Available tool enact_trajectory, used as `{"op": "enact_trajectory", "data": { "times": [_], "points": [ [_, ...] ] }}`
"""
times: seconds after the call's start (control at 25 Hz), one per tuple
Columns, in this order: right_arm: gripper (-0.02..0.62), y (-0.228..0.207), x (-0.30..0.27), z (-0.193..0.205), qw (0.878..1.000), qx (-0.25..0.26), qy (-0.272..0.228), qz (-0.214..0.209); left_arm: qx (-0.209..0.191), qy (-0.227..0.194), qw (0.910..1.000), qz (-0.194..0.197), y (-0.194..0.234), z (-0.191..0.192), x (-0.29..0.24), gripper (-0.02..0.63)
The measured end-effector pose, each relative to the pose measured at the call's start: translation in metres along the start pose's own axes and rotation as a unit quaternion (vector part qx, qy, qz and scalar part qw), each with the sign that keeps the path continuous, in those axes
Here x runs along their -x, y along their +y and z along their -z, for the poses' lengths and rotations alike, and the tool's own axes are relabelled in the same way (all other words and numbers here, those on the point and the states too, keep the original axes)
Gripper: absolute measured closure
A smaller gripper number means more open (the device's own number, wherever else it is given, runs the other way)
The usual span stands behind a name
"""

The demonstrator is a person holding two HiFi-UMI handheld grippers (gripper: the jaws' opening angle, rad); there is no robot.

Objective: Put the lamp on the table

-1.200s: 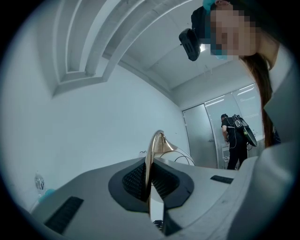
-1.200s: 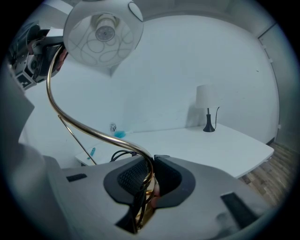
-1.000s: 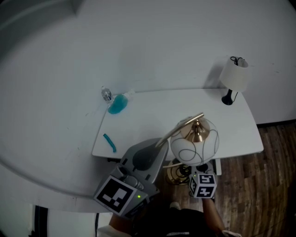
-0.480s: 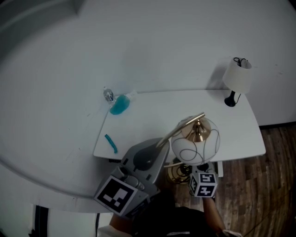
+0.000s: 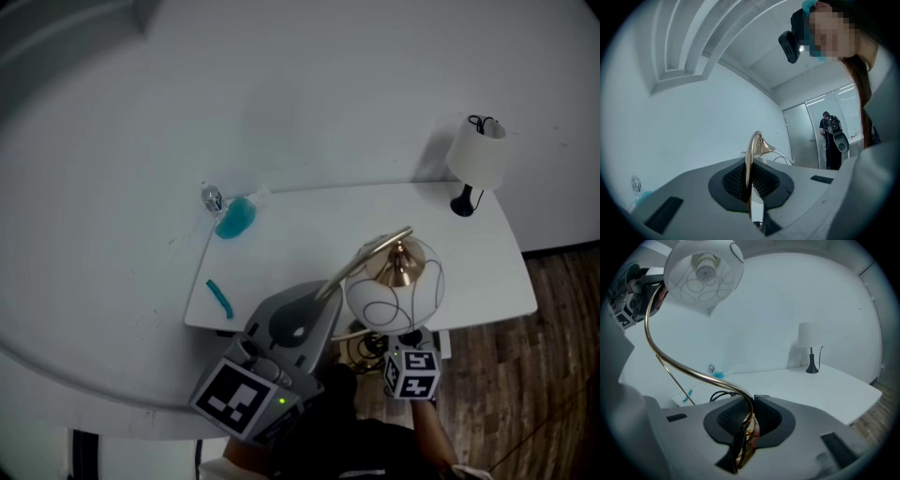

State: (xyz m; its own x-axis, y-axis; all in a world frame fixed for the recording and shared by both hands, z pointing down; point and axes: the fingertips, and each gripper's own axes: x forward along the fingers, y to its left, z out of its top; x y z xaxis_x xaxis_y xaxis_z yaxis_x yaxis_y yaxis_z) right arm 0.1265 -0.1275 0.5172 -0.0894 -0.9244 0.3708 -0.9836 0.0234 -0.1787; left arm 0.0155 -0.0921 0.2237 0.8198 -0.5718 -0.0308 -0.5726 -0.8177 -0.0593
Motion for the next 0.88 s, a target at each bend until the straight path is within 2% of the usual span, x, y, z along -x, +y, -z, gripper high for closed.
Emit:
{"op": "enact_trajectory", "data": {
  "times": [0.6, 0.88],
  "points": [
    [0.546, -0.009, -0.020, 0.005, 1.000, -0.009, 0.003, 0.014, 0.006, 0.007, 0.9999, 0.012, 0.014, 0.016, -0.015, 0.600],
    [0.546, -0.002, -0.051, 0.000, 1.000, -0.011, 0.015, 0.013, 0.013, 0.014, 0.9998, 0.010, 0.048, 0.023, -0.030, 0.600]
  ]
}}
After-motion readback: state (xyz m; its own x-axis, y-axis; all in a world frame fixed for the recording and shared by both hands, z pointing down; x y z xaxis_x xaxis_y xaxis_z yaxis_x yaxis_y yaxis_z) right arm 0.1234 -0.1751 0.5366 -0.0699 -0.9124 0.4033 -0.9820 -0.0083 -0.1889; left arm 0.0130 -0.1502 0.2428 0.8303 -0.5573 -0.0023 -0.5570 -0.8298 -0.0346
